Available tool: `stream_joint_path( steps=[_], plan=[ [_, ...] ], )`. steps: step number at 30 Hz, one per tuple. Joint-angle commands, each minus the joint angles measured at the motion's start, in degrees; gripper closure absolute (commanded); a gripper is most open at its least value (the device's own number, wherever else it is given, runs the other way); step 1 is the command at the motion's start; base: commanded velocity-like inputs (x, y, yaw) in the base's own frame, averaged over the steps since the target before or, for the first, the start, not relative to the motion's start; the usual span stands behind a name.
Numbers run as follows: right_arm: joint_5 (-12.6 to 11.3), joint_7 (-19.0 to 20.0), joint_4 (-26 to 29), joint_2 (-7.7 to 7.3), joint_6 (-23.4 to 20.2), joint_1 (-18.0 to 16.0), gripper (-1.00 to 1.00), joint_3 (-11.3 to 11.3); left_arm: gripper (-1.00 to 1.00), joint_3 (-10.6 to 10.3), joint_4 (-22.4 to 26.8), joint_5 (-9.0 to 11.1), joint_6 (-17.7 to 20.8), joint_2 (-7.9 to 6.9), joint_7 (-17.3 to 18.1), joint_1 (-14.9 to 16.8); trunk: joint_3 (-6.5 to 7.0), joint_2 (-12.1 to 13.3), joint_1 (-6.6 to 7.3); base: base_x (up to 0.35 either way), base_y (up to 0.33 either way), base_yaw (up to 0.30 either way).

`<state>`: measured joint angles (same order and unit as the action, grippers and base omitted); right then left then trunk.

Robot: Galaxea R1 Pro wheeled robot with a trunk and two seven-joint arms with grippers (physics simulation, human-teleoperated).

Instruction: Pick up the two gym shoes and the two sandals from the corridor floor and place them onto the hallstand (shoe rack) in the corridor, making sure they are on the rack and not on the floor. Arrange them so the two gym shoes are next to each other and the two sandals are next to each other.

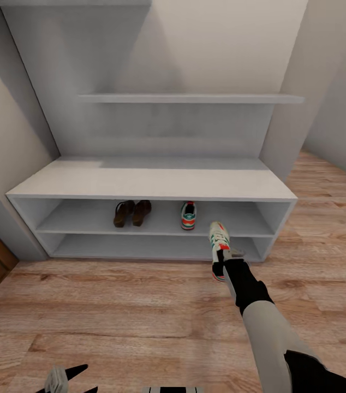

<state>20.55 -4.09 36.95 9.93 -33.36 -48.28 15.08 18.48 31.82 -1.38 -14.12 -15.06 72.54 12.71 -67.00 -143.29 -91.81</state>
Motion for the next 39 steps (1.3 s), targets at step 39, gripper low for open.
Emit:
stream_joint_path(
  steps=[39],
  plan=[
    [-0.1,0.1,1.0,0.06,-0.8,-0.3,1.00,-0.2,-1.00,0.9,0.1,0.5,-0.1,-0.23,0.2,0.0,-0.05,0.0,0.01,0.194,0.000,0.000]
  ],
)
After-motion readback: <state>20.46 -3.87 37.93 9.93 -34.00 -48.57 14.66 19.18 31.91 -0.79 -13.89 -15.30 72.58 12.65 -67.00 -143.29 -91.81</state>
